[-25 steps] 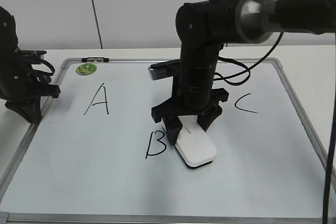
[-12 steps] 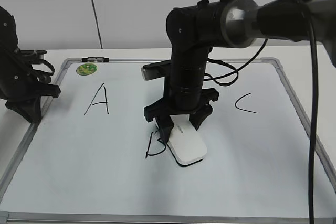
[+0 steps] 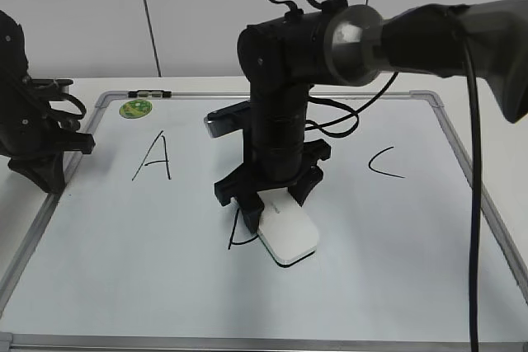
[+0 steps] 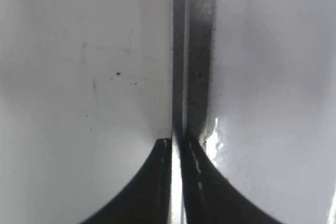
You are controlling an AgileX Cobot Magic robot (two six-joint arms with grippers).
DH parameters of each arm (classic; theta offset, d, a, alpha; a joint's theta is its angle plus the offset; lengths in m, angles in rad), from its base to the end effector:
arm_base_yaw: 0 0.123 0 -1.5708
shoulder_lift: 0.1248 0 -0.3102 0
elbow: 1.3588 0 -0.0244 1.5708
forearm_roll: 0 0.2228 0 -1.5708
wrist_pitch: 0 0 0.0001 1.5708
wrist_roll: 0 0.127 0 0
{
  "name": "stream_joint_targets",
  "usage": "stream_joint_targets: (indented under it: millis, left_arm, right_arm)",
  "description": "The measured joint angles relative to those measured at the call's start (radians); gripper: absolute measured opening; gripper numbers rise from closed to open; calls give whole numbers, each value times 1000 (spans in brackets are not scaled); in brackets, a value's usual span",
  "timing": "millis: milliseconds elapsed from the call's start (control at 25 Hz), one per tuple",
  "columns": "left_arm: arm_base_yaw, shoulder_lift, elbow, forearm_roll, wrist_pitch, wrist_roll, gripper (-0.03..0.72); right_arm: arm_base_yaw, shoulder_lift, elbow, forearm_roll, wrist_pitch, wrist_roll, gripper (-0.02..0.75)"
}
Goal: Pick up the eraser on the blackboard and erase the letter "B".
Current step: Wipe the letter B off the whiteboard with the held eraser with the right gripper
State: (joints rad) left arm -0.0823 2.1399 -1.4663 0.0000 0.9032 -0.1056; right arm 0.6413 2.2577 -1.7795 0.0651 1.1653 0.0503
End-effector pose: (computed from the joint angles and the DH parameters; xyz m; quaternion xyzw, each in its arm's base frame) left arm 0.4063 -0.0335 0.1319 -0.0116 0.9991 -0.0038 0.0404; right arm 0.3498 0.2706 0.1474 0.2790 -0.9598 -0.0307 0.0034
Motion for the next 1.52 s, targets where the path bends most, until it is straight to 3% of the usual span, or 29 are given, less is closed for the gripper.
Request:
stream_joint_targets:
  millis: [440,880,1520]
  left_arm:
    - [0,0,0,0,0,2,37]
    - [0,0,0,0,0,2,37]
    - [-1,2,0,-37,-16,3,36]
  right_arm:
    - [129,10,-5,-23,-30,0,536]
    - [148,18,-10,-139,-16,181,536]
    - [-32,19,-12,-102,3,229,536]
